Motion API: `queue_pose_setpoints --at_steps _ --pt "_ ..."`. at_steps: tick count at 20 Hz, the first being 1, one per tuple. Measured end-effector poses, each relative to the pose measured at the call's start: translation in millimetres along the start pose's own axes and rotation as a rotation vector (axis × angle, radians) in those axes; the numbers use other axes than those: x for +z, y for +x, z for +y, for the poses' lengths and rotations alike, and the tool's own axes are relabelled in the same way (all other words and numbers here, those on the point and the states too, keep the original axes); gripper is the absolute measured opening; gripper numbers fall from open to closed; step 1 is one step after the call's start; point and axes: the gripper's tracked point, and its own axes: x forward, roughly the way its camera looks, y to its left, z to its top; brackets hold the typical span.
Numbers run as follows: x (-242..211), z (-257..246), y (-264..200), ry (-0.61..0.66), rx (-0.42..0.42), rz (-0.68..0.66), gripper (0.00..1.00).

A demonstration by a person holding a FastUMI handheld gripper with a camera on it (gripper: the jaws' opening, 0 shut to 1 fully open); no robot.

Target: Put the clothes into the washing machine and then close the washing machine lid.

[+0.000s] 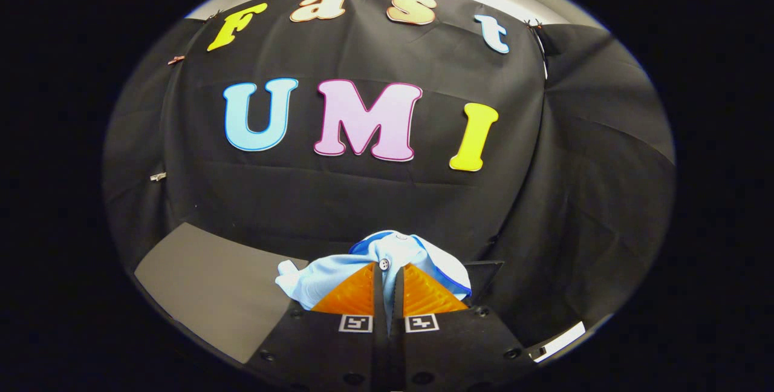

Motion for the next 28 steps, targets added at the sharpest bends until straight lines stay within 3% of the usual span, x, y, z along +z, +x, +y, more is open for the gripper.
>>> queue_pose_setpoints --at_steps 11,15,28 --pt "-132.4 -44.0 49.1 -0.024 -0.006 0.181 0.05" --pt "-189.5 -44.3 71.1 -0.095 -0.004 0.264 0.05" --pt "-368.7 -55.3 124.6 -0.024 -0.068 0.588 0.05"
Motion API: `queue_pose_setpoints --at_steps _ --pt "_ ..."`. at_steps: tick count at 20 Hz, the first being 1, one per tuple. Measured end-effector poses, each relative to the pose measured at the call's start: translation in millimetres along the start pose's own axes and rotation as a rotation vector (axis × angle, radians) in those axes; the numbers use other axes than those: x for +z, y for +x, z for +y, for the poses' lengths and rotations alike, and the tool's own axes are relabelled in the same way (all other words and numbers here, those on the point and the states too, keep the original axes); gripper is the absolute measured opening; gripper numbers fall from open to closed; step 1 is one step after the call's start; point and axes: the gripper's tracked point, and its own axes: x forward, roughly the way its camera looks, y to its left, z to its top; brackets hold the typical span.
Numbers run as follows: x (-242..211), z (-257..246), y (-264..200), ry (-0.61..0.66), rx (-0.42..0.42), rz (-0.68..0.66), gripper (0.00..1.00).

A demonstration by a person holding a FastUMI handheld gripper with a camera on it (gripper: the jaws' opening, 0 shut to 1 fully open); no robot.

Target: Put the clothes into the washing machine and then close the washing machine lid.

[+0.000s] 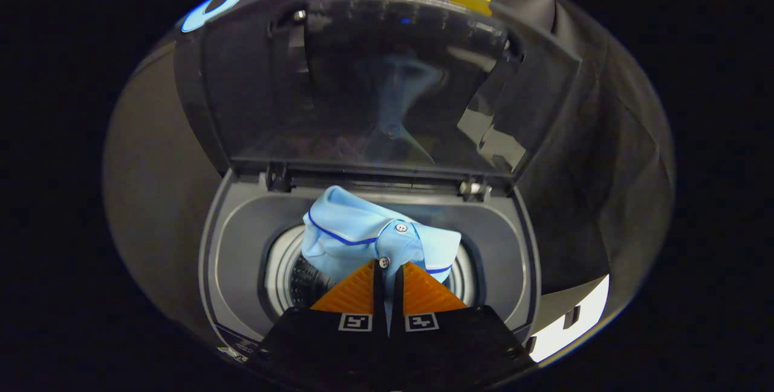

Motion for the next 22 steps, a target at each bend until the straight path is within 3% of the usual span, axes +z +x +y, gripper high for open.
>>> queue_pose_setpoints --at_steps 8,16,18,19,20,22 --pt "-49.6 17.8 55.0 0.005 0.015 0.176 0.05" --pt "-65.4 25.1 69.0 0.011 0.072 0.25 0.05" --pt "-74.2 18.7 68.9 -0.012 0.038 0.287 0.07" --pt "-77.5 15.9 67.1 -0.033 0.025 0.303 0.13" --pt "-87.2 7.2 72.9 -0.062 -0.008 0.327 0.34" --pt "-85.9 7.8 68.1 -0.06 0.019 0.322 0.77"
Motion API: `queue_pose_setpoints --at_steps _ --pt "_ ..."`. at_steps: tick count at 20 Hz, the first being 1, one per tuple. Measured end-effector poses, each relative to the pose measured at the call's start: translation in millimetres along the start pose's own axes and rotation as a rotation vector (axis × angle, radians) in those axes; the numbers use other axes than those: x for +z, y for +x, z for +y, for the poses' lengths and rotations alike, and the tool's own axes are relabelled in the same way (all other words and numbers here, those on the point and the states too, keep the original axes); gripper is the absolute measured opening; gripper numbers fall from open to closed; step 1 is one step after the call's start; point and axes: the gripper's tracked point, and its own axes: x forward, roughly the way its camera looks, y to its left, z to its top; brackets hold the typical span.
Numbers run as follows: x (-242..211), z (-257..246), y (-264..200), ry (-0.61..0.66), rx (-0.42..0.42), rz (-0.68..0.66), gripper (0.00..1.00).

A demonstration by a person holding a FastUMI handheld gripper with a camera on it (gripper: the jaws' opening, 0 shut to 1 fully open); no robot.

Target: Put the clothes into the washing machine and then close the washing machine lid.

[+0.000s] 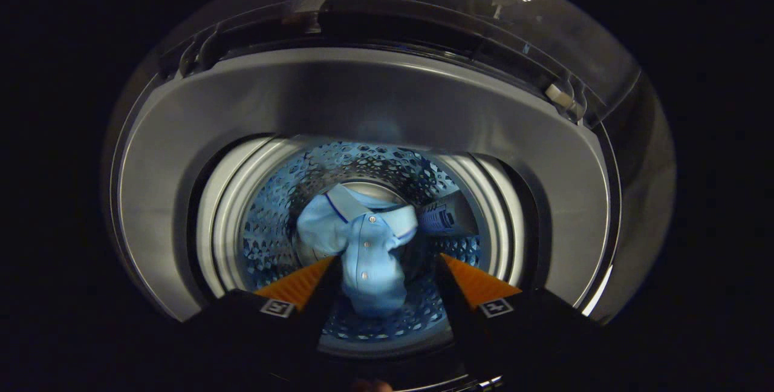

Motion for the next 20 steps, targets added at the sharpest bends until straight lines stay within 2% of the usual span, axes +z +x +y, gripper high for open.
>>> queue_pose_setpoints --at_steps 1,2,8,12,20 --pt "5.0 4.1 -3.5 0.019 0.029 -0.031 0.98" --pt "9.5 5.7 -6.9 0.041 0.05 -0.05 1.0" --pt "7.7 3.4 -18.3 0.046 0.078 -0.058 0.99" --pt "12.2 2.2 -39.6 0.048 0.09 -0.115 0.99" --pt "76.4 -18.4 -158.8 0.096 0.093 -0.467 0.99"
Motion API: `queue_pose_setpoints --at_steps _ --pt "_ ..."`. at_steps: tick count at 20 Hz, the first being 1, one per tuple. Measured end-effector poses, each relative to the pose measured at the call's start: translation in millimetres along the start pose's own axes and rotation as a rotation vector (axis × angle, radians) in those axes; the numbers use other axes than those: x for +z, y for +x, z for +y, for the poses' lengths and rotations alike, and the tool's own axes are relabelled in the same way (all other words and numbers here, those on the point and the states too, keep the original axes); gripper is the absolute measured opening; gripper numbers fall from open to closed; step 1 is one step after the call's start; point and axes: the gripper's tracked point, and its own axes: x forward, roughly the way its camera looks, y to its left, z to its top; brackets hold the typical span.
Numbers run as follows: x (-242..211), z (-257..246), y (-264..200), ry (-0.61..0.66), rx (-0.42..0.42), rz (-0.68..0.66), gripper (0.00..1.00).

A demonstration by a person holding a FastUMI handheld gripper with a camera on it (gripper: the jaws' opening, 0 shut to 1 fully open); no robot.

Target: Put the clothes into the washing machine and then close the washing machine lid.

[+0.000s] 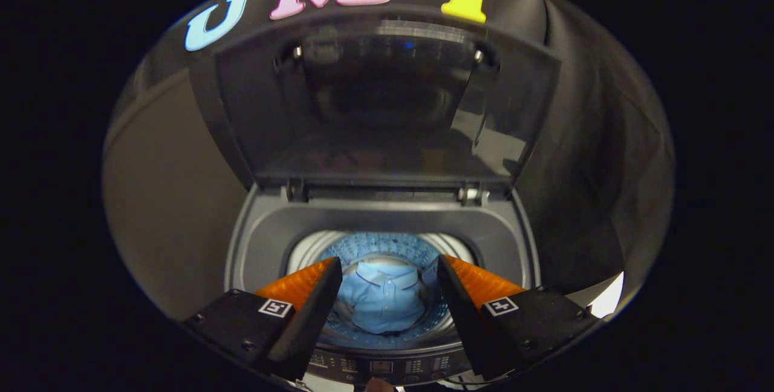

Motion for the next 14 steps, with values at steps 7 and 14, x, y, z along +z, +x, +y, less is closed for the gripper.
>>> queue_pose_setpoints --at_steps 7,14 --pt "112.2 -0.3 -50.4 0.027 0.017 -0.204 0.98" --pt "171.1 0.5 -66.8 0.025 0.026 -0.285 0.98"
